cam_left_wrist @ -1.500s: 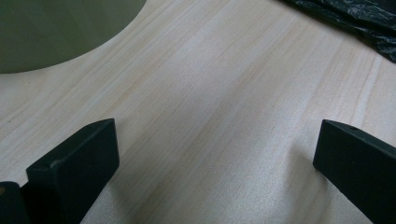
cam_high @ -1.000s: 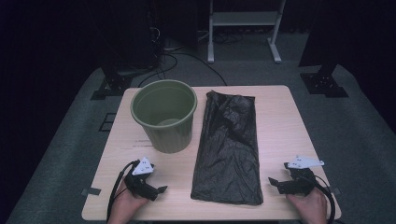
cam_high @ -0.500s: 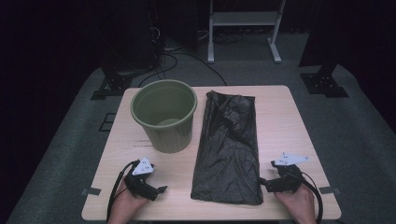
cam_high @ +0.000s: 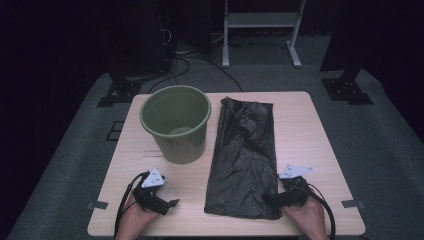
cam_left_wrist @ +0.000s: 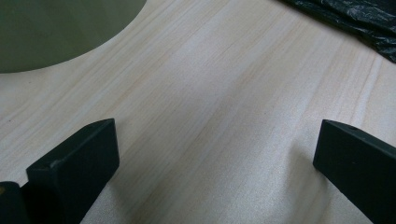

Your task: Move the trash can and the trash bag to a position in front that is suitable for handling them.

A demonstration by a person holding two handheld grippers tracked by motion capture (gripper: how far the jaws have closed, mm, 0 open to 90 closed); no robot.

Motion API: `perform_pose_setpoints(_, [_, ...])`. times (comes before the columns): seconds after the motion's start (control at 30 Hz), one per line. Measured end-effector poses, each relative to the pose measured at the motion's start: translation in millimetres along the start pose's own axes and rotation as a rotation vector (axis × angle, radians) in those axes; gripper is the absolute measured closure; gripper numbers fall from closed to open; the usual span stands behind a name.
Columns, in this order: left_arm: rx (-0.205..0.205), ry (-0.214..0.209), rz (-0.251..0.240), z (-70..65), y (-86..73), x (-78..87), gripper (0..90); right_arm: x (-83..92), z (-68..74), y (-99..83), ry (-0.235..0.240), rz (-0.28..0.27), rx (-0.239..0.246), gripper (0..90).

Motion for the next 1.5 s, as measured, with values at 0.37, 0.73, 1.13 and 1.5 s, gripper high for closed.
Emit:
perform_pose_setpoints(0.37, [0.0, 0.0, 0.0, 0.0, 0.0, 0.0, 0.0, 3.5, 7.4, 3.2, 0.014, -0.016, 0.036, 54.8])
perform_pose_setpoints(0.73, [0.0, 0.0, 0.0, 0.0, 0.0, 0.0, 0.0, 8.3, 1.2, -0.1, 0.027, -0.014, -0.017, 89.8])
perform_pose_setpoints(1.13, [0.0, 0.0, 0.0, 0.0, 0.0, 0.0, 0.0, 33.9, -26.9, -13.6, -0.047, -0.003, -0.064, 89.7])
perform_pose_setpoints(1.5, [-0.001, 0.0, 0.0, 0.0, 0.0, 0.0, 0.0, 67.4, -69.8, -38.0, -0.131, -0.013, -0.138, 89.7])
Point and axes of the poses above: each handheld gripper's, and its own axes: x roughly backward along the jaws, y roughly out of its top, z roughly to its left, the point moved 10 cm from there along -x, roughly forward along the jaws, and after that the axes turned 1 degree about y, right-handed, at the moved point
